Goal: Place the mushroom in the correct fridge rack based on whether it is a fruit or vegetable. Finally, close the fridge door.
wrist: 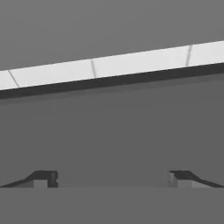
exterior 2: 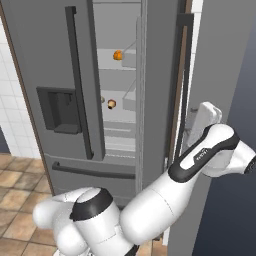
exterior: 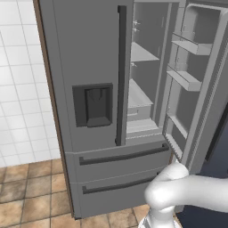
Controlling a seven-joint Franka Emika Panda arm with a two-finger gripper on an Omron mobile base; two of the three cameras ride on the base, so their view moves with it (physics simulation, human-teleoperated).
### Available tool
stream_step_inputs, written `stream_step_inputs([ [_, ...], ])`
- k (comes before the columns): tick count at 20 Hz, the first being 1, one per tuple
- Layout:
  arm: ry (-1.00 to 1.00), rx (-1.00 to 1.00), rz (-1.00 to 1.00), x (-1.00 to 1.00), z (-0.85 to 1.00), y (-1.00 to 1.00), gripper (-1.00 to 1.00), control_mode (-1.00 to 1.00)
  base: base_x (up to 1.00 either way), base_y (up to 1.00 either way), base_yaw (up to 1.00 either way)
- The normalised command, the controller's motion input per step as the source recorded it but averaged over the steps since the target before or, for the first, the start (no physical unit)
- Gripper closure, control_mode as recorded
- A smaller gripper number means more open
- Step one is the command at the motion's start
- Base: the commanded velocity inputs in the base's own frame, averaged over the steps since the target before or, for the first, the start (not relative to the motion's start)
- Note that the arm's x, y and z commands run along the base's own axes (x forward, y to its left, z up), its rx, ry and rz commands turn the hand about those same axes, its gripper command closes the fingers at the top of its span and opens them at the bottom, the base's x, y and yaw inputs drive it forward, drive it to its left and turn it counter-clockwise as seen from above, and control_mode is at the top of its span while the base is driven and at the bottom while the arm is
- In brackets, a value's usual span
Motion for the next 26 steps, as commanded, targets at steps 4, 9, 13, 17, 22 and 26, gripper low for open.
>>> stream_step_inputs([
  [4,0.01,0.0,0.2,0.08,0.0,1.0,-1.0,-1.0,0.0,0.0,0.0],
  [9,0.0,-0.02,0.14,0.0,0.0,1.0,-1.0,-1.0,0.0,0.0,0.0],
  [13,0.0,-0.05,0.1,0.0,0.0,1.0,-1.0,-1.0,0.0,0.0,0.0],
  [17,0.0,-0.04,0.04,0.03,0.0,1.0,-1.0,-1.0,0.0,0.0,0.0],
  [22,-0.03,-0.04,-0.02,0.2,0.0,1.0,-1.0,-1.0,0.0,0.0,0.0],
  [26,-0.01,-0.03,-0.17,0.3,0.0,0.98,-1.0,-1.0,0.0,0.0,0.0],
])
